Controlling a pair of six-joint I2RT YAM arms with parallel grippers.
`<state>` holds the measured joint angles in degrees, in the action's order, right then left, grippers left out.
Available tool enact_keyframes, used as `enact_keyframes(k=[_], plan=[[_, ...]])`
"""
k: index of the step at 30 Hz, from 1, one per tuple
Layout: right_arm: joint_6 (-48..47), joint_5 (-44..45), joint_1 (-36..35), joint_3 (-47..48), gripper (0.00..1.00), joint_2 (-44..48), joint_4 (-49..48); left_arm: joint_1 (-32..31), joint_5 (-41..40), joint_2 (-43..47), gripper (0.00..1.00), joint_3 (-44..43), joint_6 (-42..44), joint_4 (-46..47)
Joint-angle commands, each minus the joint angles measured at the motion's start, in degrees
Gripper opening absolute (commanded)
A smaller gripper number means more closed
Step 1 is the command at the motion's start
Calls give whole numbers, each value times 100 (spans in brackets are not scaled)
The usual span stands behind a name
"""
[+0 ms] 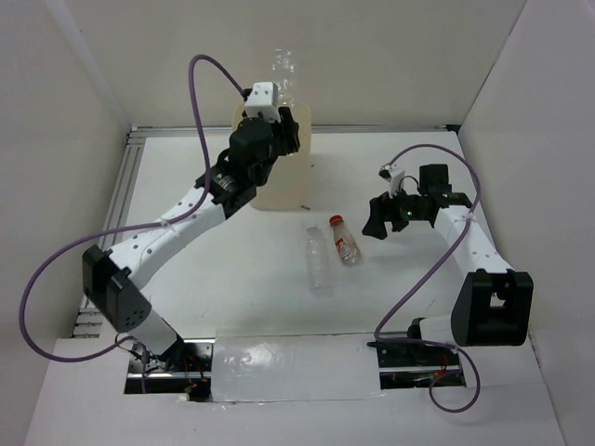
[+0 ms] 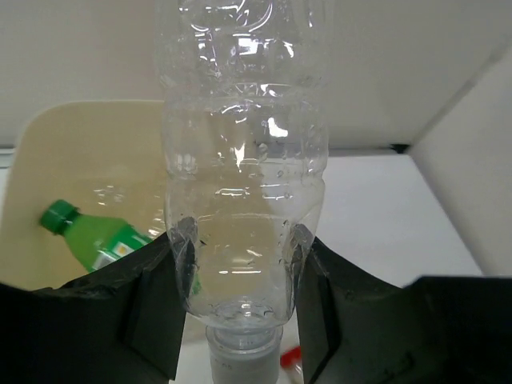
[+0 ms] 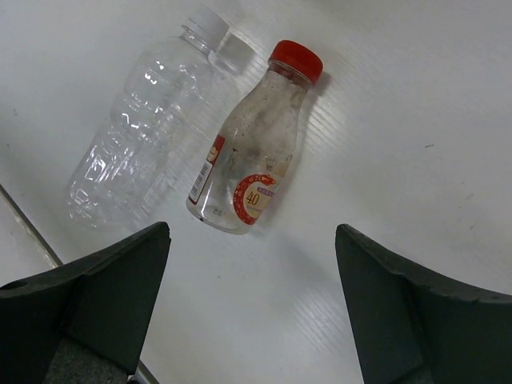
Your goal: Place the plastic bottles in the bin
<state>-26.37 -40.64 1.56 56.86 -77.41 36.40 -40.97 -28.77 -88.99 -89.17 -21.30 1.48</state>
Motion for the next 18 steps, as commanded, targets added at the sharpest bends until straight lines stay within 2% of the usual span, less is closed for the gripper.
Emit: enact_keyframes(k=[1, 5, 6, 8, 9, 10, 11, 15, 18], plan=[[53, 82, -156, -52, 91, 94, -248, 414, -577, -556, 8, -513, -331, 160], [176, 144, -279, -158, 93, 33, -441, 774, -944, -1356, 14, -1233, -199, -339], [228, 144, -410, -158, 95, -63, -441, 844, -946, -1654, 26, -1505, -199, -471], [229, 144, -516, -88, 95, -186, -441, 976, -876, -1875, 36, -1717, -199, -735], [229, 214, -665, -87, 95, -326, -441, 1081, -780, -1946, 63, -1884, -199, -736], [229, 293, -753, -18, 96, -406, -363, 1082, -700, -1999, 74, -1946, -199, -789], [177, 363, -841, 44, 96, -494, -362, 1135, -639, -1999, 81, -2008, -130, -789], [500, 854, -1280, 44, 99, -907, -511, 1135, -366, -1631, 98, -1790, -76, -632], [913, 1425, -1483, -8, 99, -1109, -836, 996, -304, -1123, 100, -1613, 46, -631]])
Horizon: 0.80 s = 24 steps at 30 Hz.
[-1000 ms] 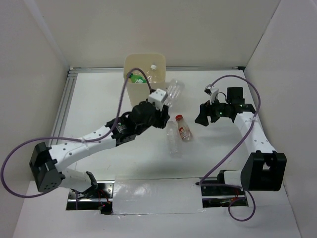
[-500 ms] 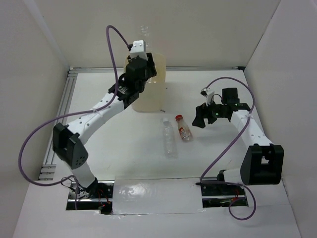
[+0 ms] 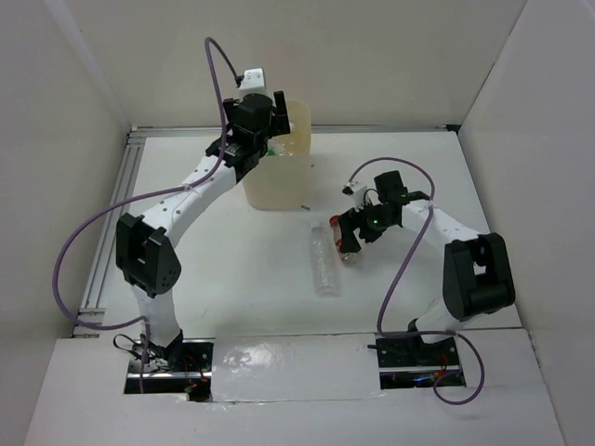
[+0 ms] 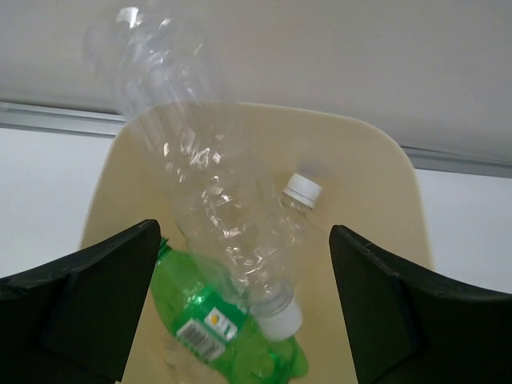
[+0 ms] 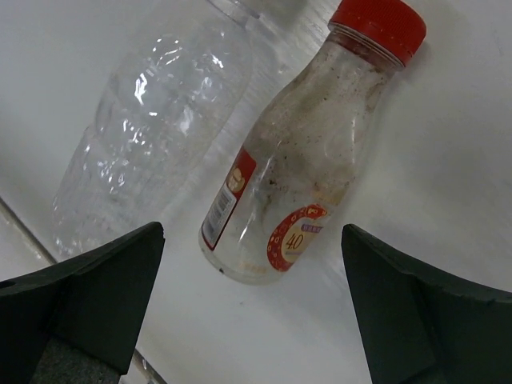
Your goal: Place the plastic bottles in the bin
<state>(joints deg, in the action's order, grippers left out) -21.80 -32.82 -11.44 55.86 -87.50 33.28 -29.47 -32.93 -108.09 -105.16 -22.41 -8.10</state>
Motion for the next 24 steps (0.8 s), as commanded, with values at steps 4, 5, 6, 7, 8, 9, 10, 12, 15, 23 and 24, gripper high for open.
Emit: enact_keyframes(k=[4, 5, 6, 7, 8, 9, 10, 12, 15, 23, 24], plan=[[852, 1257, -515, 92, 100, -529, -945, -689, 242, 1805, 100, 924, 553, 467], [940, 1478, -595, 92, 100, -618, -1129, -848, 295, 2036, 100, 1162, 606, 467], [1011, 1680, -666, 92, 100, -714, -1200, -1015, 374, 2281, 100, 1435, 607, 415], [1150, 2004, -719, 92, 100, -916, -1253, -1391, 427, 2519, 100, 1733, 676, 414], [1152, 2103, -719, 92, 99, -1022, -1306, -1586, 428, 2982, 100, 2345, 677, 319], [1204, 2165, -719, 179, 97, -1119, -1306, -1788, 375, 3187, 100, 2656, 546, 248], [1205, 2235, -719, 250, 97, -1207, -1306, -2155, 201, 3381, 100, 2972, 345, -40], [1205, 2236, -719, 250, 91, -1313, -1306, -2483, 146, 3891, 100, 4026, -419, -139], [960, 2000, -658, 390, 68, -1217, -1150, -3272, 14, 4226, 100, 5572, -1718, -210], [-121, 1052, -307, 2602, 22, -733, 283, -3820, 66, 3622, 100, 6209, -2767, 71], [-175, 971, -306, 3015, 22, -837, 372, -3820, 119, 3542, 100, 6210, -2768, 141]])
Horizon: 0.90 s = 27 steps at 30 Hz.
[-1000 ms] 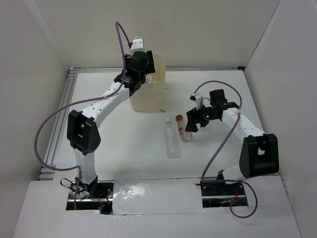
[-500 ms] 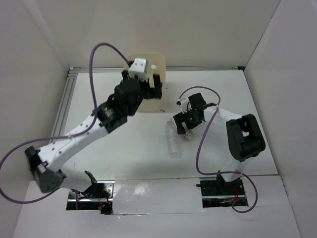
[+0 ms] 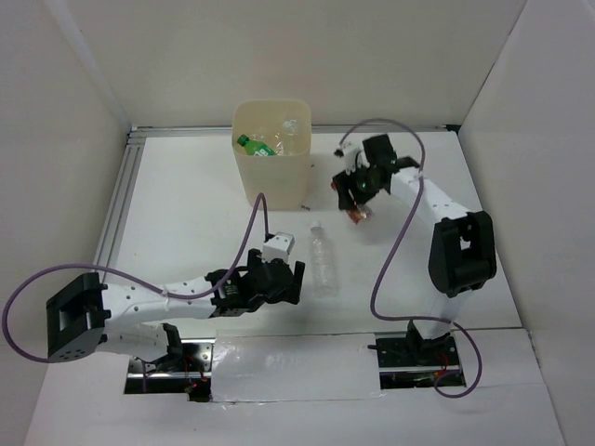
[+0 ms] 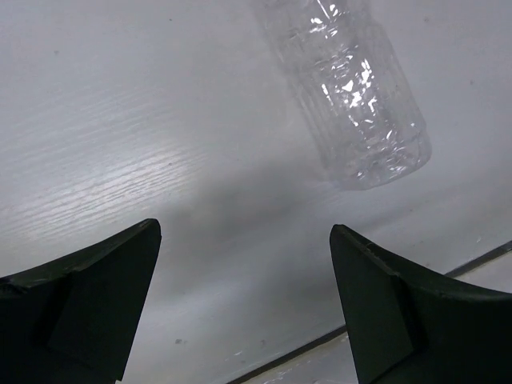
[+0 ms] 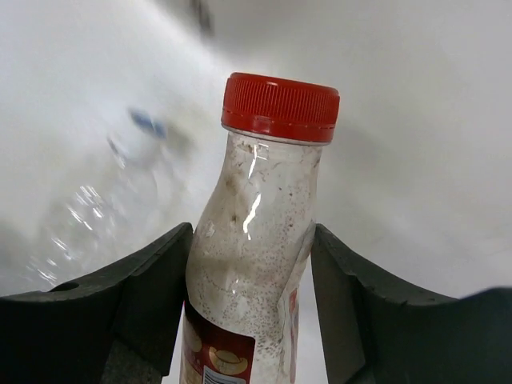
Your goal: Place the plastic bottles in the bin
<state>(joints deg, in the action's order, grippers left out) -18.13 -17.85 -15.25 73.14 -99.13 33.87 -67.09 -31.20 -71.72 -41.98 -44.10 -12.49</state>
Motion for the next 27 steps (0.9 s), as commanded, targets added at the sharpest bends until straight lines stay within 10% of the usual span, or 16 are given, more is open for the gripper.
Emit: enact_keyframes(k=[1, 8, 19, 24, 27], plan=[[-542, -588, 74, 2151, 22, 263, 374, -59, -53, -183, 100, -109, -652, 703], [-26, -1061, -425, 5621, 20, -1044, -107, -164, 219, -509, 100, -109, -767, 879], [1207, -1757, -1410, 6361, 29, -2619, -2349, -217, 343, -562, 100, -56, -846, 994], [1259, -1486, -1481, 6827, 84, -2998, -2227, -270, 343, -649, 100, -143, -1022, 994], [1198, -1485, -1429, 6827, 96, -2814, -1990, -270, 343, -887, 100, -398, -1022, 994]])
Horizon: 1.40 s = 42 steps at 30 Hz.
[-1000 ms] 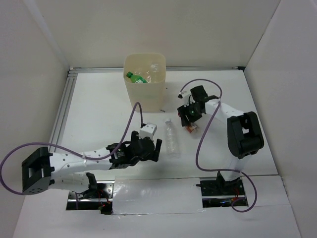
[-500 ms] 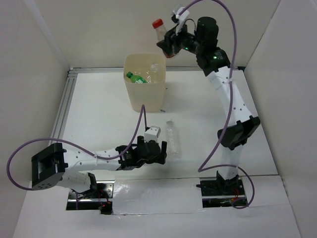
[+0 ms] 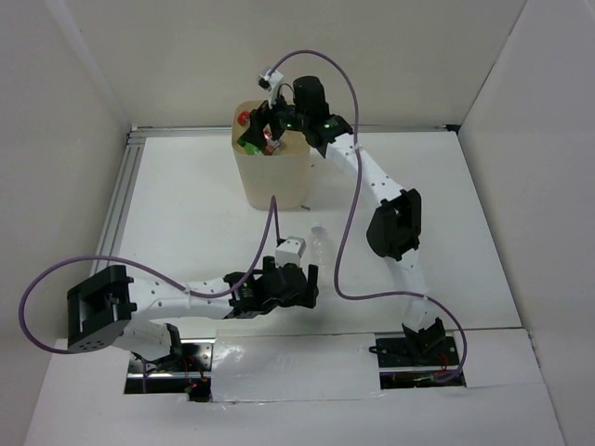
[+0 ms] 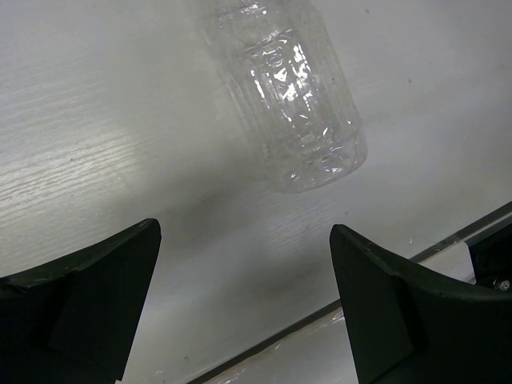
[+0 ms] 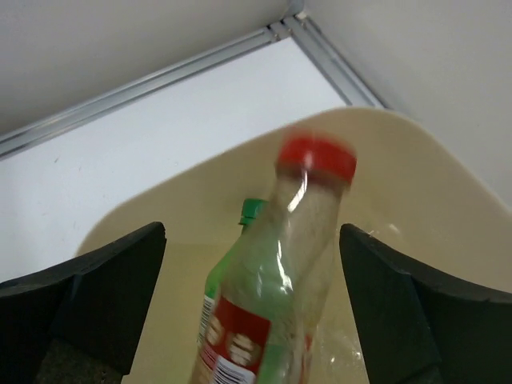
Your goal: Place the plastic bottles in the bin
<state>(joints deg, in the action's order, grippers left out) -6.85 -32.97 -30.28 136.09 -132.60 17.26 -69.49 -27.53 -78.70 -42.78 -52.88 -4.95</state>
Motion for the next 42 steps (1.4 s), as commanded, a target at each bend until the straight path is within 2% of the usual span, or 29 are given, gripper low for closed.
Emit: enact_keyframes(k=[1, 4, 8, 11, 12, 14, 15, 16, 17, 18, 19, 22, 24, 27, 28, 32, 33, 35, 36, 38, 39, 40, 42], plan=[[70, 28, 171, 471, 96, 629, -328, -81, -24, -268, 100, -396, -91, 240], [70, 80, 487, 77, 100, 1217, -188, -82, -77, -707, 100, -897, -204, 91], [-202, 80, 1180, -837, 100, 2340, 181, -82, -375, -1375, 100, -1819, -529, -768], [-264, -112, 1786, -2022, 100, 3227, 313, -135, -507, -1517, 100, -1935, -592, -631], [-316, -183, 1954, -2686, 100, 3449, 383, -135, -560, -1622, 100, -2014, -644, -682], [-378, -315, 2384, -3367, 100, 4123, 453, -135, -981, -2104, 100, -2625, -1021, -1251], [-430, -428, 2526, -4040, 100, 4345, 524, -135, -1078, -2324, 100, -2891, -1153, -2002], [-596, -560, 2658, -4377, 100, 4574, 524, -135, -1331, -2535, 100, -3128, -1502, -2340], [-720, -561, 2903, -4694, 100, 5028, 611, -135, -1334, -2893, 100, -3427, -1506, -2561], [-799, -561, 3192, -5324, 100, 5494, 612, -74, -1386, -3167, 100, -3569, -1567, -2659], [-800, -561, 3195, -5669, 100, 5499, 560, -73, -1387, -3169, 100, -3570, -1567, -2660], [-923, -938, 3862, -6793, 100, 6305, 681, -73, -1334, -3590, 100, -3745, -1514, -2607], [-1089, -1210, 4239, -7209, 100, 6823, 796, -20, -1404, -3749, 98, -3868, -1514, -2721], [-1344, -1413, 4556, -7702, 100, 7342, 1121, 41, -1404, -3750, 88, -3677, -1462, -2583], [-1406, -1501, 4610, -7842, 100, 7440, 1253, 102, -1343, -3750, 77, -3623, -1462, -2520], [-1468, -1738, 4733, -8045, 98, 7678, 1464, 103, -1396, -3618, 50, -3570, -1347, -2467], [-1468, -1852, 4733, -8046, 97, 7739, 1465, 103, -1396, -3383, 36, -3570, -1182, -2467], [-1538, -1906, 4733, -8194, 91, 7810, 1596, 15, -1396, -3066, 24, -3430, -883, -2153], [-1669, -1967, 4733, -8247, 82, 7889, 1597, -72, -1456, -2664, 12, -3430, -464, -2046], [-1854, -1968, 4733, -8423, 65, 7968, 1780, -135, -1353, -2188, 6, -3377, 74, -1624], [-1968, -2020, 4733, -8493, 43, 8021, 1833, -135, -1291, -1924, 4, -3377, 268, -1440], [-2143, -2020, 4733, -8564, 34, 8021, 1834, -135, -1290, -1391, 2, -3316, 905, -1186], [-2145, -2020, 4733, -8818, 25, 8083, 1887, -135, -1290, -913, 2, -3236, 1506, -494]])
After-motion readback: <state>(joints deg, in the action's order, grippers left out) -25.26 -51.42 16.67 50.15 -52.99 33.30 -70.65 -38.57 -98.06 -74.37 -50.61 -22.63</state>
